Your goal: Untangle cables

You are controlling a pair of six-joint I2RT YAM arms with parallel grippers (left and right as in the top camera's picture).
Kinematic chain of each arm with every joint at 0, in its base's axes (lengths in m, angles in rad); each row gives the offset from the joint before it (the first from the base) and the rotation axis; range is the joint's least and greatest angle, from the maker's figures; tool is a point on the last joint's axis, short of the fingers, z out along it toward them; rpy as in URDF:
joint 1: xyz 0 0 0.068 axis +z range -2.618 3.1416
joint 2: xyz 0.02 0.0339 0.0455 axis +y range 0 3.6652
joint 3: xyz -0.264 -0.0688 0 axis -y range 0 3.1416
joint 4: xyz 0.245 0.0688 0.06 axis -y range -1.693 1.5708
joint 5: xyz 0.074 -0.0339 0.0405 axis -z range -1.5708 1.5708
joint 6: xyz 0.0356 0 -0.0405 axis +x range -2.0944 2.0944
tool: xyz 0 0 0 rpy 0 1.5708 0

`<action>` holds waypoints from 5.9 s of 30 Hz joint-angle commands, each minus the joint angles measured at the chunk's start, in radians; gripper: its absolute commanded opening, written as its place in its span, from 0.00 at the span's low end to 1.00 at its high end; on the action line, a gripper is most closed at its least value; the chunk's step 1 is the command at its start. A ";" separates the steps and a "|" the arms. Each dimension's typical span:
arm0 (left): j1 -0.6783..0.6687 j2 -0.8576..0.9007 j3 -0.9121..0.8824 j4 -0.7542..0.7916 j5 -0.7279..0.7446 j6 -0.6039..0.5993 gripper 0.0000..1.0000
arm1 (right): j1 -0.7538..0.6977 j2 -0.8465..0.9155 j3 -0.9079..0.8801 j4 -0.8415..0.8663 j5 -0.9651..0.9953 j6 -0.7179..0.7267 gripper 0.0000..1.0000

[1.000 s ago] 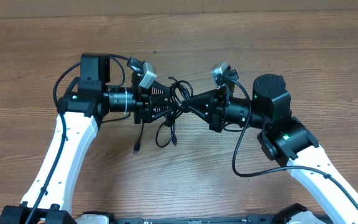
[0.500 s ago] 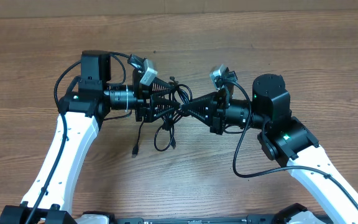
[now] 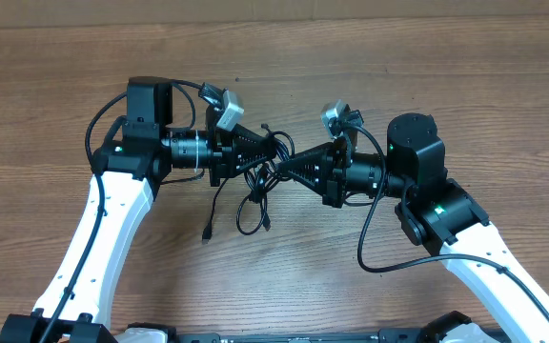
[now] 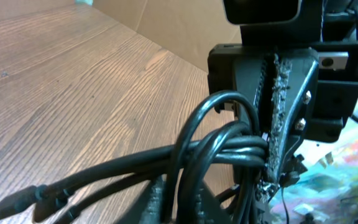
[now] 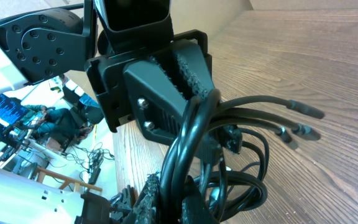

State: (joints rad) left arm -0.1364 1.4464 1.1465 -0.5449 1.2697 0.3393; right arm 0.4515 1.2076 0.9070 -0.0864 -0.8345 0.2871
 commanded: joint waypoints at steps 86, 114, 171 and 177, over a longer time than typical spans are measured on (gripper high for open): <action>-0.087 -0.022 0.021 -0.124 -0.646 -1.059 0.04 | -0.001 0.064 0.015 -0.167 0.303 -0.158 0.04; -0.087 -0.021 0.021 -0.138 -0.686 -1.187 0.04 | -0.001 0.064 0.015 -0.166 0.378 0.007 0.59; -0.150 -0.022 0.021 -0.264 -1.017 -1.766 0.04 | -0.001 0.064 0.015 -0.229 0.362 -0.047 0.04; -0.150 -0.022 0.021 -0.267 -1.037 -1.807 0.04 | -0.001 0.064 0.015 -0.227 0.359 -0.048 0.04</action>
State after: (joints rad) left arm -0.3080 1.4399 1.1484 -0.8021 0.3824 -1.3907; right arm 0.4618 1.2839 0.9081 -0.3145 -0.4904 0.2241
